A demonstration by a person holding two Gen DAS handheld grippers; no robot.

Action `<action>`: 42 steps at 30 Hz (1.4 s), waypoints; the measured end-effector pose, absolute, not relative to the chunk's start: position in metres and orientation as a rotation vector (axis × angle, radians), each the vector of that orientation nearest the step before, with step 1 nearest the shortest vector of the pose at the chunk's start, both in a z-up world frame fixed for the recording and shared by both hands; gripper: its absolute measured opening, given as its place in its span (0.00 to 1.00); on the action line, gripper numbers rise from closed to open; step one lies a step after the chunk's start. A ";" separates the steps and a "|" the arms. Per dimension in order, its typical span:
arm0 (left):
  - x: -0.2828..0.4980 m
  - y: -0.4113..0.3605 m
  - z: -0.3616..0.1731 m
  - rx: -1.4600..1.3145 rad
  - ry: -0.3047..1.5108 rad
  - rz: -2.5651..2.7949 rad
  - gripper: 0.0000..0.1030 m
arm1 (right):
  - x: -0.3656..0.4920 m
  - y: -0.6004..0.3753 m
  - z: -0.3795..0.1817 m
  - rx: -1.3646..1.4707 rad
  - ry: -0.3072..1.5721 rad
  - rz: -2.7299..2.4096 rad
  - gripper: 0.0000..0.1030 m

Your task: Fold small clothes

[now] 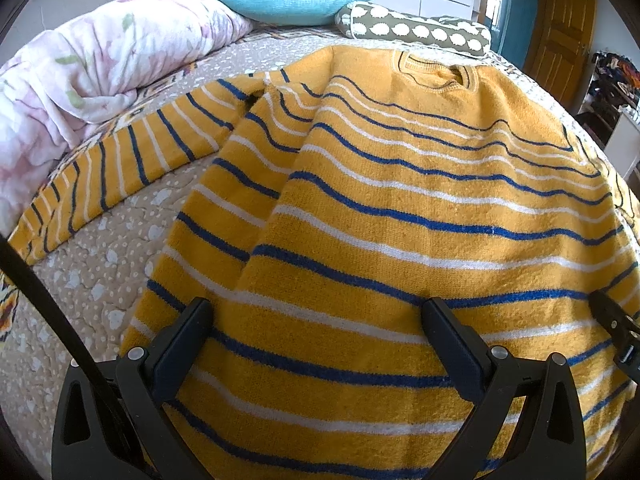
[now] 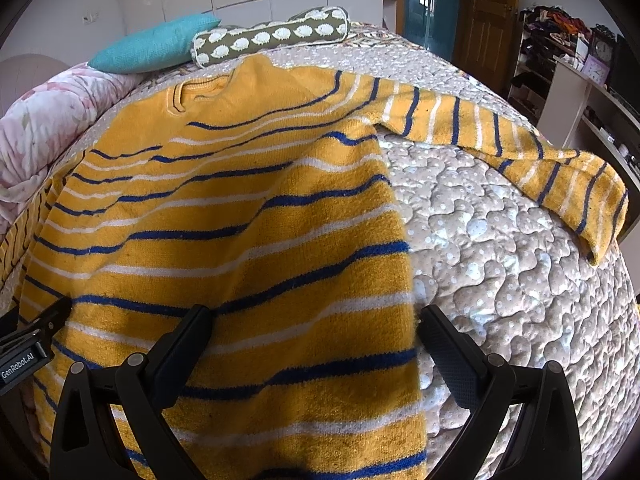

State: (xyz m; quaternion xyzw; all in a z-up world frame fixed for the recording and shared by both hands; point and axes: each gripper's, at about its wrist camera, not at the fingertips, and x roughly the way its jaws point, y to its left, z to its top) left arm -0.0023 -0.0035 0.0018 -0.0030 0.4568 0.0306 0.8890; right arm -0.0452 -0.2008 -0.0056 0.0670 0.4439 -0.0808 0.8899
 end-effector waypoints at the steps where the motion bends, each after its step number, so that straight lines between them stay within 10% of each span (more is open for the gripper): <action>1: -0.005 -0.004 0.003 -0.001 0.940 0.068 1.00 | -0.047 -0.200 -0.005 0.133 0.916 -0.171 1.00; 6: -0.022 0.001 0.027 0.005 0.896 -0.012 0.71 | -0.048 -0.196 -0.006 0.114 0.929 -0.179 1.00; 20: -0.106 0.097 0.121 -0.090 0.732 0.101 0.80 | -0.036 -0.198 -0.005 0.110 0.961 -0.170 1.00; 42: -0.147 0.082 0.116 -0.065 0.821 -0.009 0.80 | -0.127 -0.169 0.090 0.120 0.743 -0.085 0.88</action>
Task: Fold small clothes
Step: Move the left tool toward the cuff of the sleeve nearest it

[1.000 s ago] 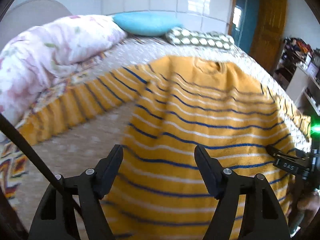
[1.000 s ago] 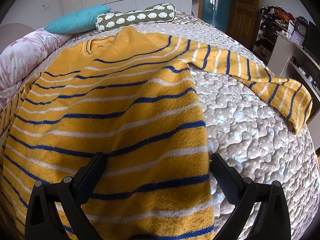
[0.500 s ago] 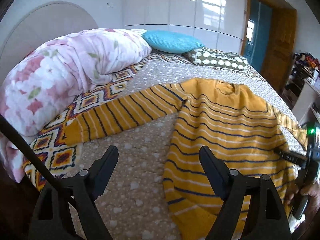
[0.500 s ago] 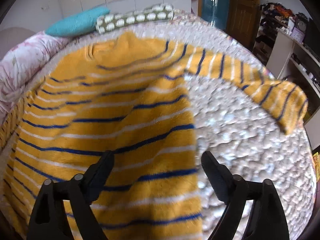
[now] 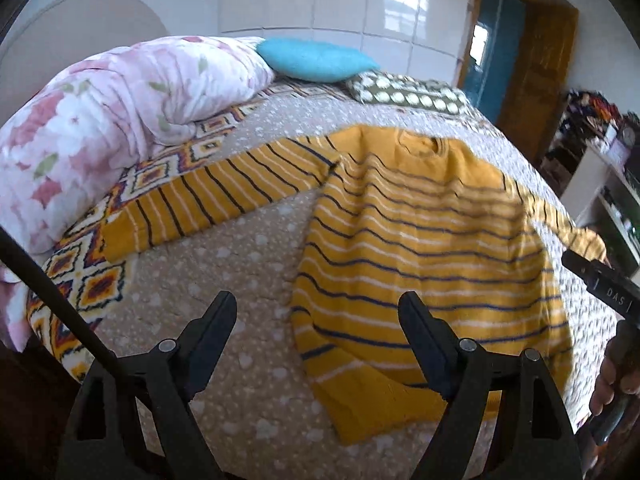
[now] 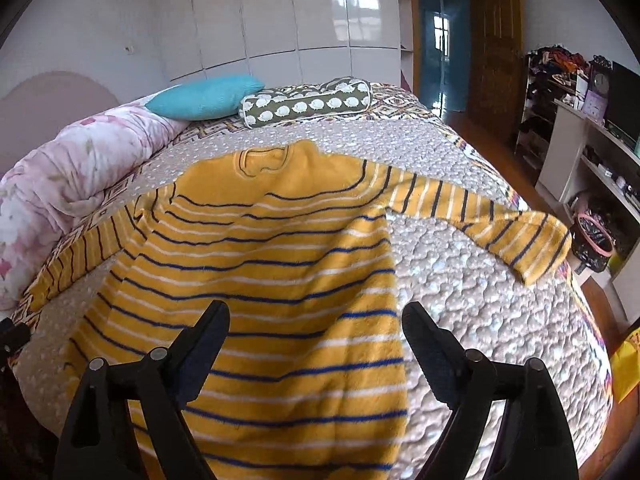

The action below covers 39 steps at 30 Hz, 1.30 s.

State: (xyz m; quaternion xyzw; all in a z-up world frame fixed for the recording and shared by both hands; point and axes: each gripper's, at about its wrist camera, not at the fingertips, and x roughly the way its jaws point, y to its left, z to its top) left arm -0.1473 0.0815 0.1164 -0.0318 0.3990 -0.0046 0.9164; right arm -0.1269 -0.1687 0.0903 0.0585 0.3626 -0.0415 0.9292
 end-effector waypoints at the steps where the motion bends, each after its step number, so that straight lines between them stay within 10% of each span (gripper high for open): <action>1: -0.147 0.079 0.114 -0.059 0.829 -0.014 0.80 | -0.129 -0.167 0.089 0.124 0.748 -0.080 0.88; 12: -0.156 0.073 0.116 -0.088 0.884 -0.051 0.80 | -0.153 -0.151 0.106 0.160 0.807 -0.045 0.89; 26: -0.185 0.075 0.163 -0.069 0.761 -0.027 0.87 | -0.202 -0.110 0.271 -0.017 0.580 0.094 0.96; 39: -0.147 0.150 0.119 -0.118 0.824 0.151 0.87 | -0.152 -0.109 0.140 0.043 0.823 0.109 0.96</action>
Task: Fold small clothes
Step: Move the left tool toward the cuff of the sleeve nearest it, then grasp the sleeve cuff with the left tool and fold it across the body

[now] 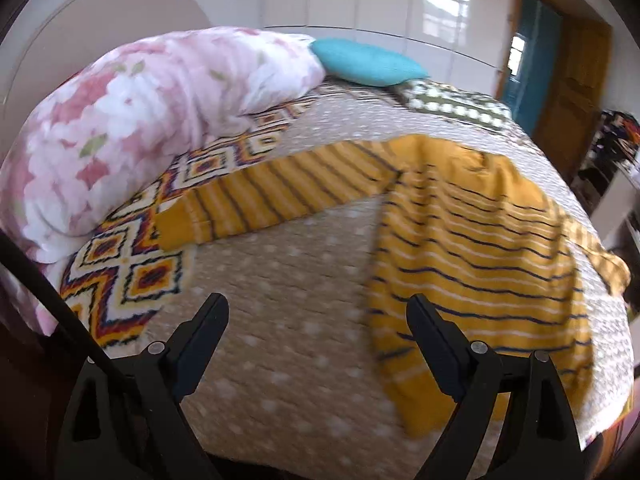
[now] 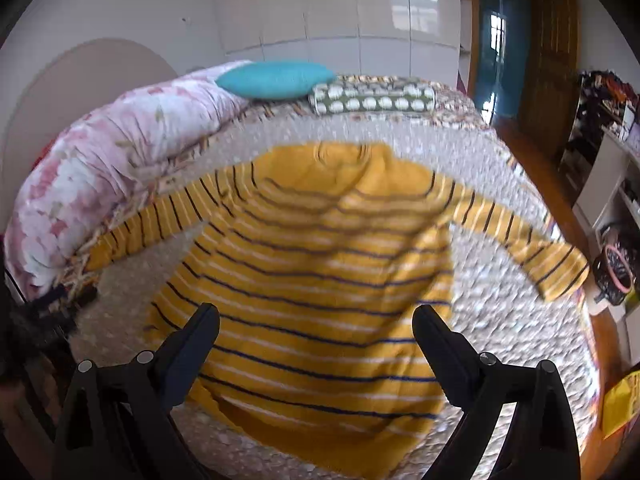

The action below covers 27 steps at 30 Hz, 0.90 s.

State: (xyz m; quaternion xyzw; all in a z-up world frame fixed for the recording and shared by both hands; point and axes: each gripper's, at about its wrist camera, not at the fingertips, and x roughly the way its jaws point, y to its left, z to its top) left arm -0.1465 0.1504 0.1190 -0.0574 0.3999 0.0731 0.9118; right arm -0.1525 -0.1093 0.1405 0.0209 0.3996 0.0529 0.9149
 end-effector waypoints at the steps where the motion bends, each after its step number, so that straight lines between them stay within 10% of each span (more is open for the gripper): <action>1: -0.141 0.159 0.114 -0.124 0.830 0.160 0.87 | -0.151 -0.109 0.130 0.038 0.830 0.103 0.96; 3: -0.124 0.184 0.101 -0.150 0.843 0.163 0.87 | -0.148 -0.110 0.114 0.034 0.843 0.094 0.96; 7: -0.079 0.257 0.063 -0.304 0.927 0.164 0.54 | -0.143 -0.118 0.091 0.072 0.871 0.077 0.96; 17: -0.027 0.360 0.011 -0.616 0.957 0.191 0.48 | -0.130 -0.134 0.047 0.147 0.949 0.019 0.96; 20: -0.003 0.370 0.008 -0.606 0.956 0.221 0.16 | -0.125 -0.133 0.039 0.154 0.969 0.003 0.96; 27: 0.004 0.407 0.044 -0.567 0.856 0.365 0.07 | -0.125 -0.118 0.047 0.055 0.925 -0.006 0.90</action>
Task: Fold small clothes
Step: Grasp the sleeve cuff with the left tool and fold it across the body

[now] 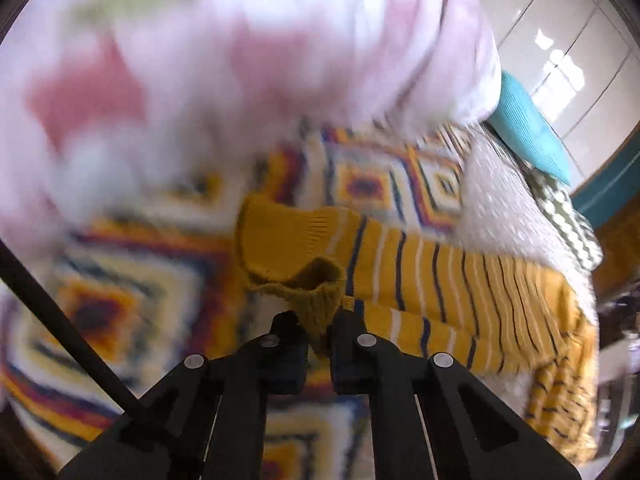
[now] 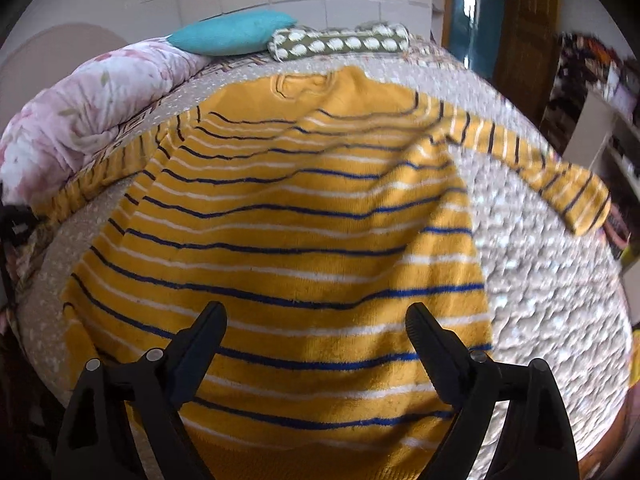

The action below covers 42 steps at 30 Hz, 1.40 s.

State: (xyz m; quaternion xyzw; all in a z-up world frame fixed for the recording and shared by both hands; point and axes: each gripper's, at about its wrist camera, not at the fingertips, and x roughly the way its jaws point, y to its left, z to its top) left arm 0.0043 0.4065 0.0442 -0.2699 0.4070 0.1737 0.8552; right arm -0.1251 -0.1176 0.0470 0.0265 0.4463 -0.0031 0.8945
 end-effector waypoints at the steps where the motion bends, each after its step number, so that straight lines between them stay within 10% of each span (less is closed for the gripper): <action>1: 0.003 0.410 0.052 -0.562 0.839 0.367 0.07 | -0.126 -0.115 0.048 0.041 0.916 -0.004 0.89; 17: 0.073 0.121 0.213 -0.298 0.715 -0.196 0.07 | -0.151 -0.169 0.037 0.215 0.864 0.005 0.86; 22: 0.108 -0.008 0.192 -0.254 0.797 -0.387 0.08 | -0.161 -0.203 0.028 0.282 0.861 -0.027 0.86; 26: 0.124 -0.068 0.138 -0.324 0.963 -0.540 0.29 | -0.165 -0.226 0.025 0.315 0.861 -0.047 0.86; 35: 0.038 -0.014 0.137 -0.173 0.888 -0.498 0.77 | -0.145 -0.236 0.051 0.341 0.812 0.006 0.86; 40: -0.021 0.053 0.099 -0.061 0.899 -0.271 0.77 | -0.084 -0.208 0.068 0.329 0.759 0.080 0.86; 42: -0.038 0.073 0.072 -0.151 0.962 -0.306 0.60 | -0.043 -0.196 0.071 0.286 0.754 0.071 0.86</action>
